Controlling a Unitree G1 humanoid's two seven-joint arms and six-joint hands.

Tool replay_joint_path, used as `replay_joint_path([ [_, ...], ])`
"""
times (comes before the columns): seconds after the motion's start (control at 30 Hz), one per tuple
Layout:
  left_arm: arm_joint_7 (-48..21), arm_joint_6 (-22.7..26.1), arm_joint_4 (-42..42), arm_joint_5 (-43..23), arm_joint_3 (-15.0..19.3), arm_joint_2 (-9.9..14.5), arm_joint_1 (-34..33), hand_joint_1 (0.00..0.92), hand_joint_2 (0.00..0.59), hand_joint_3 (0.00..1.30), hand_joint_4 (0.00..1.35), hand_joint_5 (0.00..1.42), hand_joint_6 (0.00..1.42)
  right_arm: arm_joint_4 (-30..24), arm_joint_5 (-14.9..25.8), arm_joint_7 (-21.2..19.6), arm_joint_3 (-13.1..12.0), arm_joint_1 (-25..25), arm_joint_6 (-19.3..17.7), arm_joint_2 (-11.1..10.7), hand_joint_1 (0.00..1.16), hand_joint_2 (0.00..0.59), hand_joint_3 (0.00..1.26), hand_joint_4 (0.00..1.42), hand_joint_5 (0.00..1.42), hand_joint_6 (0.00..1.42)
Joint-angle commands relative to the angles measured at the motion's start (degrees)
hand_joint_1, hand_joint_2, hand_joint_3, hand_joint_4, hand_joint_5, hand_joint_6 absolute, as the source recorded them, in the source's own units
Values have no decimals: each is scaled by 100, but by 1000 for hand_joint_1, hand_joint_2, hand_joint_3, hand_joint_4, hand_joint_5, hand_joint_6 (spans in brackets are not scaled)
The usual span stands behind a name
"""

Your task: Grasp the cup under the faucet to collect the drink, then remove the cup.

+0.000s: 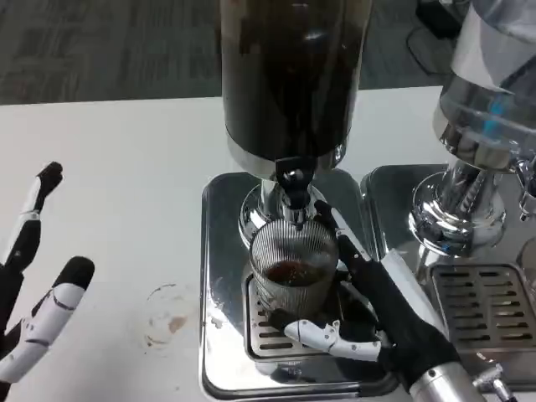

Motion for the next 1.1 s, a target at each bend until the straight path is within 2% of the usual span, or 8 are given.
replay_joint_path([
  [0.03, 92, 13, 67, 52, 45, 80, 145, 0, 226, 12, 0, 0, 0, 186, 90, -117, -21, -6, -142, 127, 784, 123, 0, 55, 149, 341],
  [0.23, 88, 50, 124, 80, 75, 170, 314, 0, 227, 17, 0, 0, 0, 389, 221, -89, -10, -94, -143, 251, 777, 130, 0, 78, 177, 364],
  [0.5, 100, 97, 145, 132, -12, 205, 456, 0, 230, 49, 0, 0, 0, 438, 203, -90, 0, -99, -191, 219, 788, 126, 0, 124, 243, 390],
  [0.63, 190, 169, 249, 399, -44, 210, 525, 0, 218, 1, 0, 0, 0, 461, 224, -66, -21, -124, -172, 192, 798, 129, 0, 137, 263, 398],
  [0.8, 211, 128, 547, 380, -182, 182, 477, 0, 213, 0, 0, 0, 0, 534, 252, -63, -15, -191, -208, 208, 808, 124, 0, 137, 276, 411],
  [1.1, 277, 109, 584, 386, -261, 229, 455, 0, 210, 0, 0, 0, 0, 768, 287, -175, -39, -332, -255, 310, 822, 124, 14, 176, 324, 457],
])
